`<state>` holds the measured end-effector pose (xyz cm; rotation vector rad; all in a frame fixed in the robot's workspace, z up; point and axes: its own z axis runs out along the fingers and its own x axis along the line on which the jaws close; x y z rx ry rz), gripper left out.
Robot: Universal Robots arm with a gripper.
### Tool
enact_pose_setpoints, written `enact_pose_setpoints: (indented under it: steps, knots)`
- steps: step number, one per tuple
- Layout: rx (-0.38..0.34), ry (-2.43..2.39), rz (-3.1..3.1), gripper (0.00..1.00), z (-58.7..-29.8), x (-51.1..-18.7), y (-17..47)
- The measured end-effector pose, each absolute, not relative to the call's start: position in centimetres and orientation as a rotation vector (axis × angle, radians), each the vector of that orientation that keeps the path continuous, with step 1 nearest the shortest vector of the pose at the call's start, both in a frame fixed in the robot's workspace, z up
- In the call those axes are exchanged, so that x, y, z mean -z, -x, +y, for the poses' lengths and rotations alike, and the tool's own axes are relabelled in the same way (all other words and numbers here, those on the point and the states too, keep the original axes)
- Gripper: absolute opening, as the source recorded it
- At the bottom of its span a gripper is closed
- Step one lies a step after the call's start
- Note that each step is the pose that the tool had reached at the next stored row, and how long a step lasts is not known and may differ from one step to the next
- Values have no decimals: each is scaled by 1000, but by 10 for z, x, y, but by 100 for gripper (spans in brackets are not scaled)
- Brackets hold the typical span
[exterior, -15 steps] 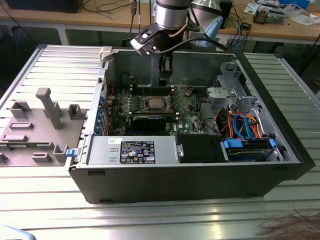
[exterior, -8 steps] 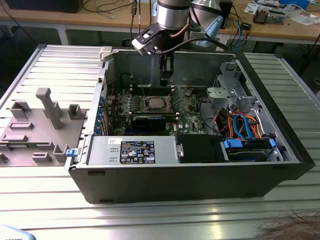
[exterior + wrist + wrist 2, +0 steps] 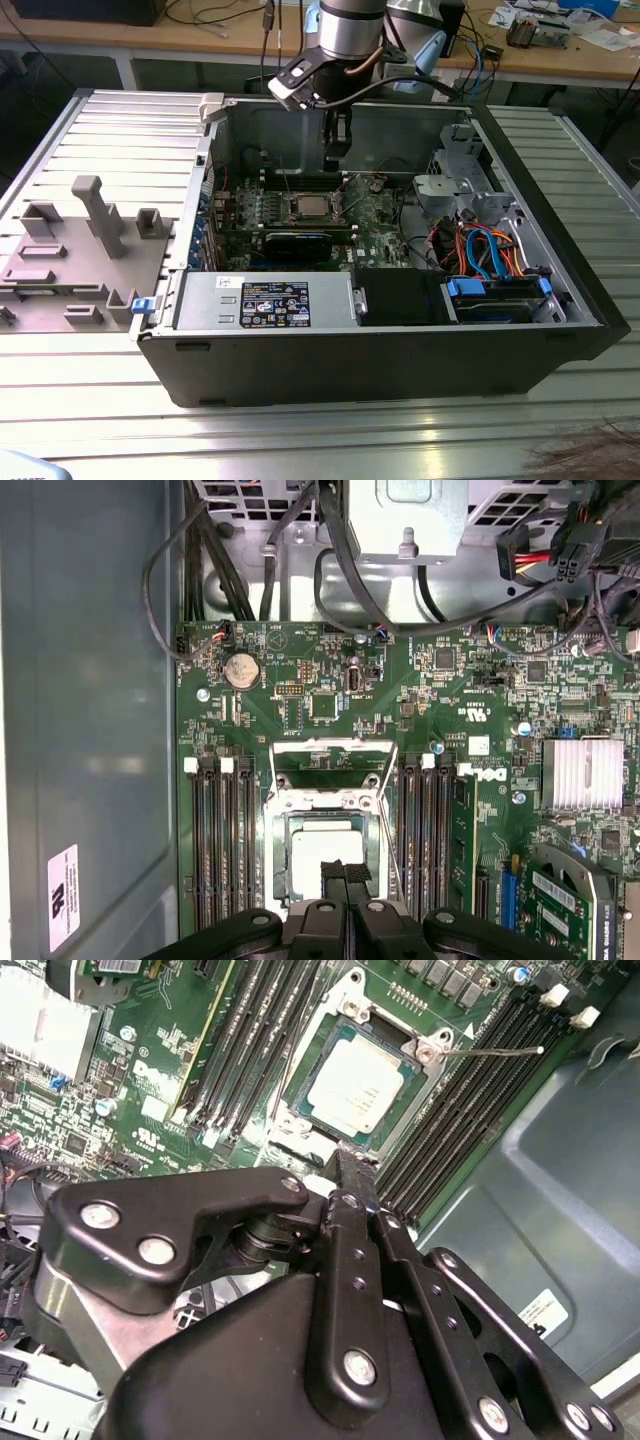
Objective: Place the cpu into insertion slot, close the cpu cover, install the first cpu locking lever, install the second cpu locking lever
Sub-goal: 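Close the cpu cover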
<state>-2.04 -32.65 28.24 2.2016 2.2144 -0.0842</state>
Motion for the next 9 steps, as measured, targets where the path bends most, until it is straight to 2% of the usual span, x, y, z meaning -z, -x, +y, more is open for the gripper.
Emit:
enact_pose_setpoints:
  steps: [9]
  knots:
    - [84, -2202, 2214, 11, -327, -282, 15]
